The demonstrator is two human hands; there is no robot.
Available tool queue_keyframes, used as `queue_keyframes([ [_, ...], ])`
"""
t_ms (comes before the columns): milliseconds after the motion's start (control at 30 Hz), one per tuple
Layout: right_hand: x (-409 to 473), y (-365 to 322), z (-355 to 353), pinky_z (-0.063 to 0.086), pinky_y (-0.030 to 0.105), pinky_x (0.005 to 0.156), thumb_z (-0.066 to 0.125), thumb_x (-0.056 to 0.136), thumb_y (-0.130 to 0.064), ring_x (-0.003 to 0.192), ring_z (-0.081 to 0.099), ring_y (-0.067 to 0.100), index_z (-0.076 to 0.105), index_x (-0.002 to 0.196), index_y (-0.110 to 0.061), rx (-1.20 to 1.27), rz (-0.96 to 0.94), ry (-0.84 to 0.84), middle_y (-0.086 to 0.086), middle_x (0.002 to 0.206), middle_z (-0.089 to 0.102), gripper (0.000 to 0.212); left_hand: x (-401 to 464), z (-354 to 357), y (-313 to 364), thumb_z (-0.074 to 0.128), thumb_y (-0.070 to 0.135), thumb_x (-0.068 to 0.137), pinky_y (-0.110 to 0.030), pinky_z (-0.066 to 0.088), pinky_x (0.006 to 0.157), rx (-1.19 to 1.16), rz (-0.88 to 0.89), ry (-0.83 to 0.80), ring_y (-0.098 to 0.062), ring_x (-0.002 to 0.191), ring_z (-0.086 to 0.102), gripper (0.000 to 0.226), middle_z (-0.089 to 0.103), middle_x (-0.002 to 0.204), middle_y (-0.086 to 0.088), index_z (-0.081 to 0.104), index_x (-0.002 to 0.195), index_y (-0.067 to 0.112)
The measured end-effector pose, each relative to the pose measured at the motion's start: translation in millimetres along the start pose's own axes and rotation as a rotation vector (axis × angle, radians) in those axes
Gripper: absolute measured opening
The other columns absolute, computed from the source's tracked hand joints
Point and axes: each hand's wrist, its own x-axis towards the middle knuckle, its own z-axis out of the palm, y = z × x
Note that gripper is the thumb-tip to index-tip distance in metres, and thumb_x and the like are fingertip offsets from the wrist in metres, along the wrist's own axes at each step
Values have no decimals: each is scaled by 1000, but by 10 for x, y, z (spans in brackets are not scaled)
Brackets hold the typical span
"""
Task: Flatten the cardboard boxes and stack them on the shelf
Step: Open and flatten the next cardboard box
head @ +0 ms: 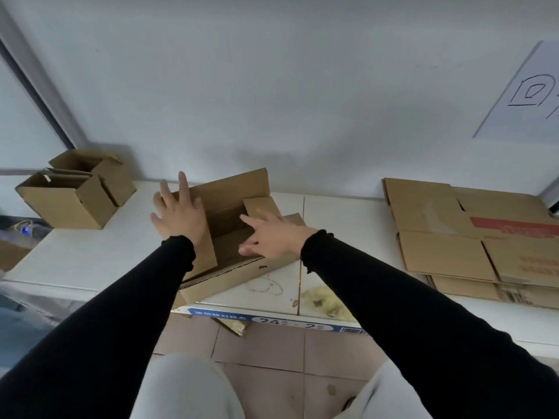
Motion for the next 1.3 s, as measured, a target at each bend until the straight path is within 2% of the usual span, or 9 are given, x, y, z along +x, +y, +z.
queue_keyframes([
  [133,-97,37,96,-2,62,122,22,97,-75,155,-17,28,43,152,-41,27,127,84,-3,170,-12,67,-152,6,-31,58,82,74,-71,12,113,60,67,-116,-37,152,-20,128,-34,163,-2,-29,153,31],
  [333,-280,107,168,33,43,117,18,101,-69,151,30,24,18,162,-26,271,243,495,3,168,23,75,-63,-349,-155,73,12,88,-46,20,122,-421,97,-343,-28,154,-12,119,-42,158,7,-21,156,39],
  [467,-401,203,29,26,31,114,18,107,-59,149,34,22,34,158,-17,855,292,587,3,162,36,67,35,-597,-456,65,21,96,-46,41,112,-675,-258,-557,-33,139,42,97,22,165,-11,-6,160,36],
  [567,-462,262,-37,25,46,123,23,97,-74,151,28,25,27,160,-24,1355,344,570,0,167,24,81,-163,-786,-423,54,29,103,-33,54,74,-714,-418,-626,-25,88,65,43,68,100,-13,54,134,0],
  [633,-529,294,-103,30,50,121,25,96,-76,152,27,26,27,160,-27,1473,314,642,-3,168,21,81,-233,-994,-318,49,35,105,-33,54,74,-707,-336,-596,-24,84,66,36,69,93,-11,64,113,4],
  [767,-719,358,-375,41,45,115,29,97,-75,142,43,18,35,157,-30,1551,222,817,-4,158,42,76,-231,-1499,-105,42,46,106,-42,50,102,-721,43,-477,-24,110,67,40,72,118,-5,65,128,21],
  [967,-929,444,-571,52,42,102,32,98,-71,120,62,16,49,141,-30,1677,129,929,-10,123,65,62,-446,-1749,206,31,40,108,-30,35,81,-225,632,-190,-22,98,57,49,65,103,4,31,156,34],
  [1200,-648,649,-83,60,36,75,65,99,-25,104,63,17,42,124,-10,1670,393,1056,6,119,58,37,-681,-984,-65,31,37,108,-37,49,88,173,783,-195,-29,123,60,57,48,154,-1,14,161,29],
  [1300,-460,801,299,61,47,83,74,89,-7,105,63,24,36,123,-13,1640,489,1034,8,115,55,52,-749,-573,-294,28,38,109,-35,45,104,254,801,-308,-22,143,42,57,28,164,2,10,161,26],
])
